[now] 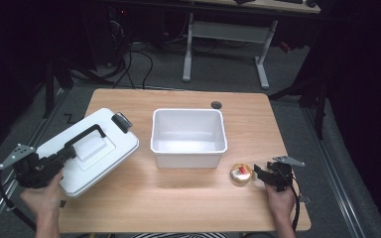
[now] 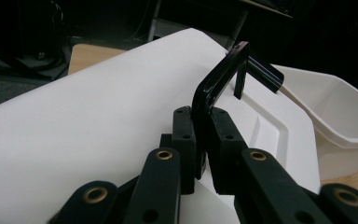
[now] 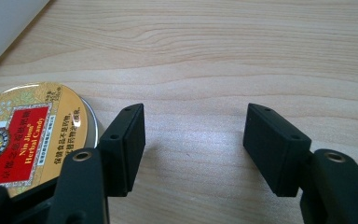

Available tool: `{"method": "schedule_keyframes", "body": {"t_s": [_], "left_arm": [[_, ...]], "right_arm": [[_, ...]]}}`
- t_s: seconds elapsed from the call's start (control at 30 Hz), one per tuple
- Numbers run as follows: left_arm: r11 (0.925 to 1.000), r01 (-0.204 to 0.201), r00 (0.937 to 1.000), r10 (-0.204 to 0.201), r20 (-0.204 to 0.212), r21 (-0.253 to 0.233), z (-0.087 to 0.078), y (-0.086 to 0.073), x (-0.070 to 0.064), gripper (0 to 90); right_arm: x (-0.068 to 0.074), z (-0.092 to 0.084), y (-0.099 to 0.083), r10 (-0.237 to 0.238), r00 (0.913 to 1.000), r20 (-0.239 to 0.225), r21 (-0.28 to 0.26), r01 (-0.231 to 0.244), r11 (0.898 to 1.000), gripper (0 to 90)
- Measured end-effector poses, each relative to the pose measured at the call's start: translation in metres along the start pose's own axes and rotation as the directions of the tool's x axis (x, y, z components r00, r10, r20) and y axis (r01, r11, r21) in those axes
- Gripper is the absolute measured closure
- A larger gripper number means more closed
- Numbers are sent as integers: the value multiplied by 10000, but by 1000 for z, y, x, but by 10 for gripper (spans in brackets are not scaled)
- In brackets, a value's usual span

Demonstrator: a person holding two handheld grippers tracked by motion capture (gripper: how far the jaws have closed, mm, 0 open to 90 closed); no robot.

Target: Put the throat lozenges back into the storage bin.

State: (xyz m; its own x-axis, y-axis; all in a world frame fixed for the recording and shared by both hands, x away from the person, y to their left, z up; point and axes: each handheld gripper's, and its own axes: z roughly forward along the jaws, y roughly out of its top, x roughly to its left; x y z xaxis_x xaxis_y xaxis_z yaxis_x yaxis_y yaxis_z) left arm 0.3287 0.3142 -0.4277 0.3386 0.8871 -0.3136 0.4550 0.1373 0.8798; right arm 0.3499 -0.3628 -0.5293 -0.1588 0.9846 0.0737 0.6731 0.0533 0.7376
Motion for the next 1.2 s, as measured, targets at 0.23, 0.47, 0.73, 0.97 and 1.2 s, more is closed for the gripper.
{"method": "schedule_keyframes", "body": {"t_s": [0.23, 0.47, 0.73, 0.97, 1.2], "left_arm": [[9995, 112, 9991, -99, -423, 298, 15, -16, 5, 827], [9986, 174, 9975, -139, -687, 496, 32, -27, 6, 827], [9979, 278, 9966, -231, -794, 581, 52, -36, 2, 827], [9974, 172, 9963, -112, -854, 700, 65, -40, -2, 827], [9973, 251, 9955, -186, -934, 690, 72, -44, -2, 827]], "right_arm": [[0, 0, 0, -18, 10000, 13, 2, 18, 10000, 390], [0, 0, 0, -6, 10000, 3, -1, 6, 10000, 390], [0, 0, 0, -8, 10000, 13, 3, 8, 10000, 390], [0, 0, 0, -11, 10000, 24, 25, 11, 10000, 390], [1, 0, 0, -15, 10000, 31, 29, 14, 10000, 390]]}}
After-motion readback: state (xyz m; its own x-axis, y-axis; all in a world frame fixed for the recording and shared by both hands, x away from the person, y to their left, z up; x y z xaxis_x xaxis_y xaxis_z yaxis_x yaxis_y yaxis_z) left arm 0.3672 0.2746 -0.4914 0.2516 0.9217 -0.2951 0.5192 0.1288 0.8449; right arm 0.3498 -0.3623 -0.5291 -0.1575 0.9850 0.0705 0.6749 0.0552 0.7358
